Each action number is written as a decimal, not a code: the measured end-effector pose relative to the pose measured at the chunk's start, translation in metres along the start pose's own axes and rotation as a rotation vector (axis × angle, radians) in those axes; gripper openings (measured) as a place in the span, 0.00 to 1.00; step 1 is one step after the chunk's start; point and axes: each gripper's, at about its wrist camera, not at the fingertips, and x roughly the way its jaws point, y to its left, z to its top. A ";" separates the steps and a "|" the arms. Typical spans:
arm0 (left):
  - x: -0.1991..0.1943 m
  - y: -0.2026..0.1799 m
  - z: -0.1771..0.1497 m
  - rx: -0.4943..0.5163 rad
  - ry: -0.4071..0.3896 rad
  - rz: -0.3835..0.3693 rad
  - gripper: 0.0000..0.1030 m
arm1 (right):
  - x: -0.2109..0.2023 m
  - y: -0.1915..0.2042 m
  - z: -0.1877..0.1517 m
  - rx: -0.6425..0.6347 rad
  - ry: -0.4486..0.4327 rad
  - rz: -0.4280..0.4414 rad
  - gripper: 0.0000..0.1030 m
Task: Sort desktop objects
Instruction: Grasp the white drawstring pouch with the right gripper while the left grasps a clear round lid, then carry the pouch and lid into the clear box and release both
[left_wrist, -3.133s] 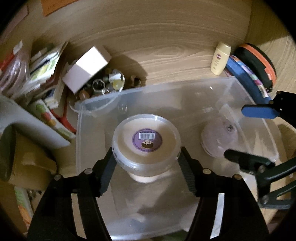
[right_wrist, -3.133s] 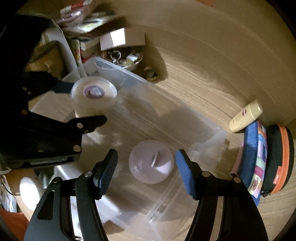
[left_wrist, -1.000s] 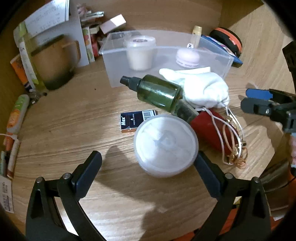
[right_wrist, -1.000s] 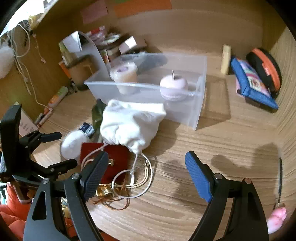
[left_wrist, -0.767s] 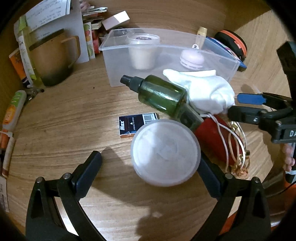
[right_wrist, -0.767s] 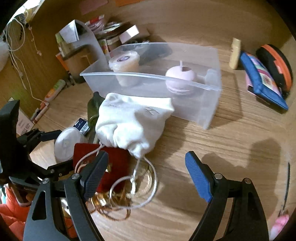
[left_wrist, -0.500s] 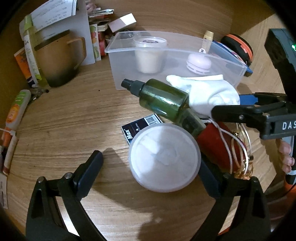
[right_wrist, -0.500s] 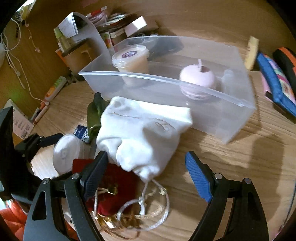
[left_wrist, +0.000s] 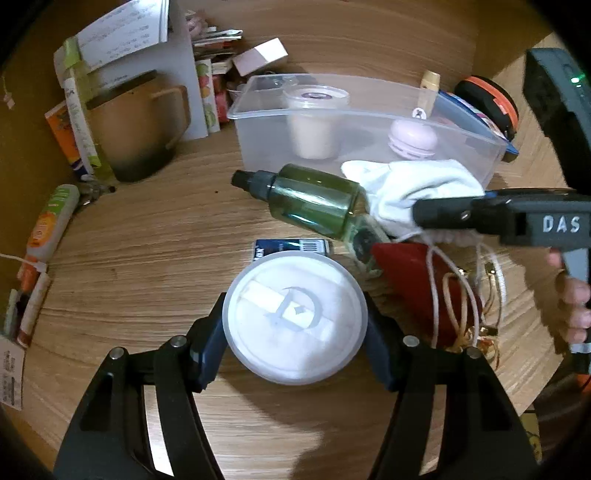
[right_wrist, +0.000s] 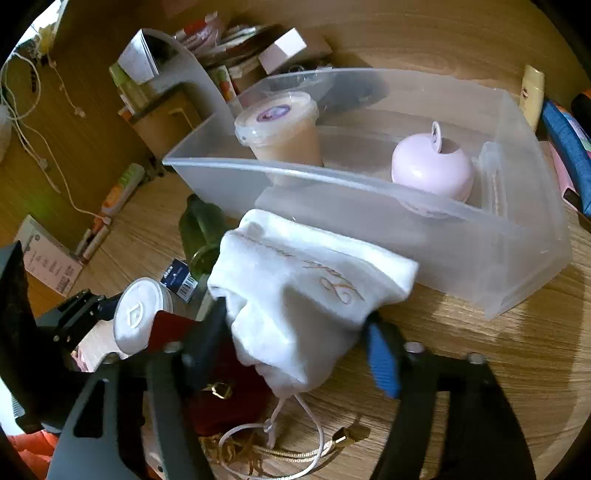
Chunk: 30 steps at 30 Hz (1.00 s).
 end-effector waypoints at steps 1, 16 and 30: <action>-0.001 0.000 0.000 0.000 -0.004 0.004 0.63 | -0.003 -0.001 0.000 0.003 -0.007 0.007 0.44; -0.037 0.017 0.015 -0.042 -0.114 0.060 0.63 | -0.056 0.010 -0.001 -0.022 -0.136 0.002 0.33; -0.060 0.017 0.071 -0.012 -0.200 0.041 0.63 | -0.119 -0.007 -0.001 -0.012 -0.281 -0.030 0.33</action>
